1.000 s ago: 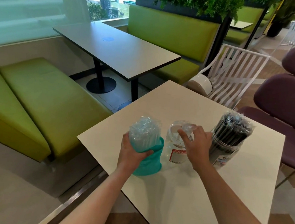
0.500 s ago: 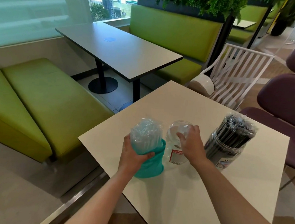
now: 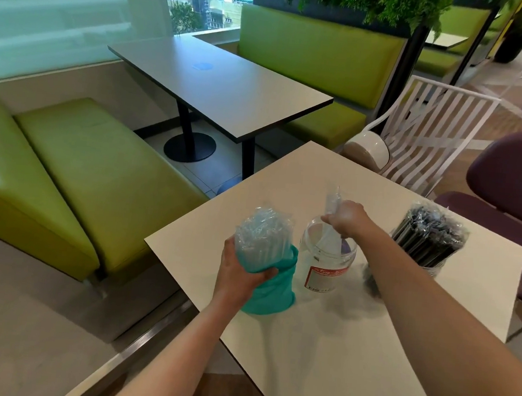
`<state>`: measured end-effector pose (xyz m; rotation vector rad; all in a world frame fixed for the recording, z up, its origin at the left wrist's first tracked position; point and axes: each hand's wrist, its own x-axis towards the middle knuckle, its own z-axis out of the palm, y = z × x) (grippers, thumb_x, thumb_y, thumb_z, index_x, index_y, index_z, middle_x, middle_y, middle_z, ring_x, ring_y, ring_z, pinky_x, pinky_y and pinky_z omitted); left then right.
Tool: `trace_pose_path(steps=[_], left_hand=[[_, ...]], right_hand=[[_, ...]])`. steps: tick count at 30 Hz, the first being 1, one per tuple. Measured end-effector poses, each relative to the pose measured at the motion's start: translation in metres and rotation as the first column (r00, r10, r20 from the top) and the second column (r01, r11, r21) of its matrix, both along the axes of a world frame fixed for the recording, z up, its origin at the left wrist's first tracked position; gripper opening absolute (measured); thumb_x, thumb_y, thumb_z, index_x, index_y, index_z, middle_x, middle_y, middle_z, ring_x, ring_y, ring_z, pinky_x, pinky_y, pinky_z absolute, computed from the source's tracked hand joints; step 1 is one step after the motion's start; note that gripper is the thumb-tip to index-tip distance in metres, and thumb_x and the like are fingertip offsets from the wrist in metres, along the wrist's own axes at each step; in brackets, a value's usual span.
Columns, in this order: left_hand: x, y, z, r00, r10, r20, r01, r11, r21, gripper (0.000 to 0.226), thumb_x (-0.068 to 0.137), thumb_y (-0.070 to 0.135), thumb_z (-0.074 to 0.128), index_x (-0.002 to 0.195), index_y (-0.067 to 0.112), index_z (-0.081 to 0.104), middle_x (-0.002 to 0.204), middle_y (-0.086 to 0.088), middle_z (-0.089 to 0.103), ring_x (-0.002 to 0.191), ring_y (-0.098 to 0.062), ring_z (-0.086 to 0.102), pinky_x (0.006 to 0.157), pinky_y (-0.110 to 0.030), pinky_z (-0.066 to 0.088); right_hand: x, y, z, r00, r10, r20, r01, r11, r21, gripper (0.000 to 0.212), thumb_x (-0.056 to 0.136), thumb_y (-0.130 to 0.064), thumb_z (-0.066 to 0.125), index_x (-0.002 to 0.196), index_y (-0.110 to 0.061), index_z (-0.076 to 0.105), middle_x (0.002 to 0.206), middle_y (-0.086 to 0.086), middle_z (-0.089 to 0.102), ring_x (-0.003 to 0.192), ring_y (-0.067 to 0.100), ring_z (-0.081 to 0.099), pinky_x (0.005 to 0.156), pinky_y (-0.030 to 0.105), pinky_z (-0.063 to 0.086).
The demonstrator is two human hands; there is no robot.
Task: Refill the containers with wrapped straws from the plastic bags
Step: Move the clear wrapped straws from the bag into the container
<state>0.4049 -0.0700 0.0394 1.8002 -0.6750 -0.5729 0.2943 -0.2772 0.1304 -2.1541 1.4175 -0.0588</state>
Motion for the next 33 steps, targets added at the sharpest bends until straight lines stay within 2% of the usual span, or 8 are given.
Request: trace_pose_path(steps=[2,6,9,14,17,22,30,33], left_hand=[[0.0,0.0,0.001,1.0,0.0,0.002,0.0,1.0,0.0,0.1,0.056,0.034,0.094,0.134,0.033,0.032,0.132,0.009,0.043,0.125,-0.013,0.044,0.103,-0.044,0.048],[0.001,-0.001,0.001,1.0,-0.001,0.014,0.0,1.0,0.009,0.098,0.057,0.035,0.093,0.133,0.034,0.031,0.132,0.009,0.044,0.124,-0.013,0.044,0.103,-0.044,0.049],[0.0,-0.001,0.001,1.0,-0.007,0.014,0.007,1.0,0.015,0.097,0.058,0.036,0.093,0.131,0.036,0.03,0.132,0.01,0.043,0.123,-0.013,0.044,0.102,-0.044,0.049],[0.001,0.001,0.0,1.0,-0.009,0.002,0.009,1.0,-0.001,0.096,0.057,0.036,0.093,0.131,0.037,0.031,0.131,0.009,0.044,0.124,-0.015,0.045,0.101,-0.046,0.05],[0.002,0.002,0.0,1.0,-0.007,-0.005,0.007,1.0,-0.008,0.096,0.057,0.036,0.093,0.13,0.038,0.03,0.131,0.009,0.044,0.124,-0.015,0.045,0.101,-0.045,0.05],[0.002,0.003,0.001,1.0,-0.013,-0.006,0.013,1.0,-0.013,0.095,0.059,0.035,0.092,0.131,0.036,0.03,0.132,0.008,0.043,0.125,-0.015,0.044,0.102,-0.046,0.049],[0.005,0.005,0.002,0.999,-0.025,-0.033,0.024,1.0,-0.019,0.091,0.06,0.031,0.092,0.127,0.039,0.031,0.129,0.009,0.045,0.122,-0.014,0.045,0.102,-0.043,0.049],[0.009,0.006,0.002,0.998,-0.031,-0.061,0.03,0.999,-0.021,0.089,0.06,0.03,0.092,0.125,0.04,0.033,0.127,0.009,0.047,0.121,-0.015,0.047,0.098,-0.039,0.05]], right_hand=[[0.001,0.0,-0.009,0.996,-0.055,0.076,0.052,0.998,0.046,0.039,0.091,-0.032,0.065,0.111,0.002,0.06,0.1,0.02,0.066,0.105,0.033,0.061,0.094,0.041,0.049],[0.003,0.007,-0.028,0.903,-0.27,0.333,0.24,0.962,0.128,0.062,0.074,-0.018,0.083,0.124,-0.006,0.049,0.127,0.015,0.052,0.104,0.032,0.06,0.081,0.038,0.056],[0.0,0.013,-0.035,0.851,-0.275,0.448,0.273,0.96,0.071,0.061,0.077,-0.005,0.077,0.128,-0.007,0.042,0.133,0.015,0.041,0.108,0.028,0.052,0.08,0.025,0.044],[-0.003,0.019,-0.033,0.722,-0.25,0.645,0.325,0.946,0.003,0.05,0.077,0.003,0.071,0.117,-0.006,0.043,0.113,0.008,0.042,0.09,0.016,0.048,0.065,0.008,0.044],[-0.002,0.015,-0.032,0.732,-0.23,0.642,0.291,0.957,0.011,0.043,0.076,0.002,0.069,0.106,-0.009,0.041,0.098,0.009,0.048,0.083,0.02,0.051,0.069,0.022,0.048],[0.002,0.012,-0.026,0.807,-0.239,0.539,0.234,0.969,0.08,0.045,0.077,0.001,0.069,0.103,-0.011,0.034,0.098,0.009,0.047,0.085,0.02,0.051,0.057,0.018,0.037],[-0.006,0.031,-0.04,0.781,-0.248,0.573,0.238,0.967,0.094,0.062,0.077,-0.011,0.078,0.124,-0.011,0.038,0.107,0.005,0.05,0.091,0.018,0.054,0.079,0.025,0.046],[-0.007,0.05,-0.036,0.753,-0.191,0.63,0.275,0.961,-0.038,0.051,0.08,-0.013,0.074,0.121,-0.014,0.044,0.111,0.002,0.047,0.092,0.014,0.052,0.078,0.023,0.047]])
